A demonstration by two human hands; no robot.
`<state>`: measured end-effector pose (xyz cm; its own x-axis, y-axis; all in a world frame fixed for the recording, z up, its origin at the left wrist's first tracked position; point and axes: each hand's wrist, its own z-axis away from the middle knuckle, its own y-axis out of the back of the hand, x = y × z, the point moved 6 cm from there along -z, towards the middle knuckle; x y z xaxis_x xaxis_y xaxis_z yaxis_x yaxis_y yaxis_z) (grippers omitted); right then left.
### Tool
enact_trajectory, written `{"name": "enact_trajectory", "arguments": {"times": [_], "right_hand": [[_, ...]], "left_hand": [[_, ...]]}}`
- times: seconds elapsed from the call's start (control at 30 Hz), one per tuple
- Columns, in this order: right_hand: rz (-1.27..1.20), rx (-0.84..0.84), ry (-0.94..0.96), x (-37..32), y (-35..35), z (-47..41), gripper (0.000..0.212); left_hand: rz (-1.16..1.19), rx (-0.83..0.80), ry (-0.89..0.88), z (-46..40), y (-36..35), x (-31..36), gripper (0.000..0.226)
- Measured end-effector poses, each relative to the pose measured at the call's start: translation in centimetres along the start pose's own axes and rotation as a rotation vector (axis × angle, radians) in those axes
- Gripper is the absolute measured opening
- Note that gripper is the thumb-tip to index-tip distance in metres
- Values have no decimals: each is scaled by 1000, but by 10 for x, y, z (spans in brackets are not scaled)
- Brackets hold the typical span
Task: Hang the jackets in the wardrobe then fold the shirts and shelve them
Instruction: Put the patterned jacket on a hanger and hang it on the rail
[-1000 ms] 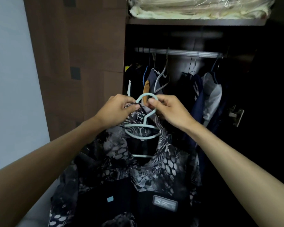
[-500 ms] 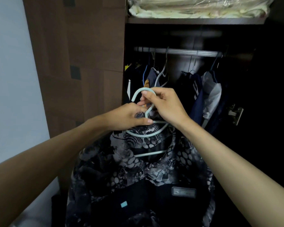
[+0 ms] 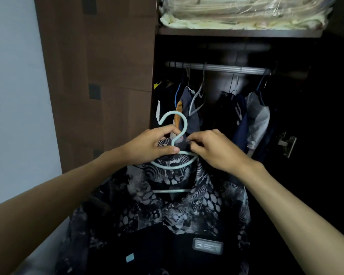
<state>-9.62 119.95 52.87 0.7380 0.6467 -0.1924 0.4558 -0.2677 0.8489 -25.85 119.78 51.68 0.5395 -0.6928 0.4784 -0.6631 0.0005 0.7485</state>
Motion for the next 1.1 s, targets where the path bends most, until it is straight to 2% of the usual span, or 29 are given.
{"name": "enact_trajectory", "arguments": {"times": [0.1, 0.23, 0.37, 0.5, 0.6, 0.7, 0.9, 1.0, 1.1], "right_hand": [[-197, 46, -92, 10, 0, -2, 25], [-283, -7, -131, 12, 0, -11, 22], [-208, -253, -96, -5, -3, -11, 18], [-191, -341, -165, -3, -12, -7, 16], [-282, -334, -253, 3, -15, -7, 23], [-402, -374, -250, -6, -11, -10, 18], [-271, -316, -204, -8, -2, -21, 8], [-317, -357, -195, -7, 0, -18, 18], [-339, -672, -202, -7, -7, 6, 48]], "left_hand": [[-70, 64, -64, 3, 4, 7, 20], [-86, 182, -64, 4, 16, 8, 16], [-53, 255, -59, 7, 27, 9, 12], [-72, 229, -27, 9, 30, 6, 12], [-61, 215, -19, 9, 29, 5, 12], [-49, 209, -18, 4, 30, 9, 13], [-35, 206, -26, -6, 35, 13, 17], [11, 197, -28, -7, 33, 11, 19], [56, 164, -40, -9, 27, 8, 18]]}}
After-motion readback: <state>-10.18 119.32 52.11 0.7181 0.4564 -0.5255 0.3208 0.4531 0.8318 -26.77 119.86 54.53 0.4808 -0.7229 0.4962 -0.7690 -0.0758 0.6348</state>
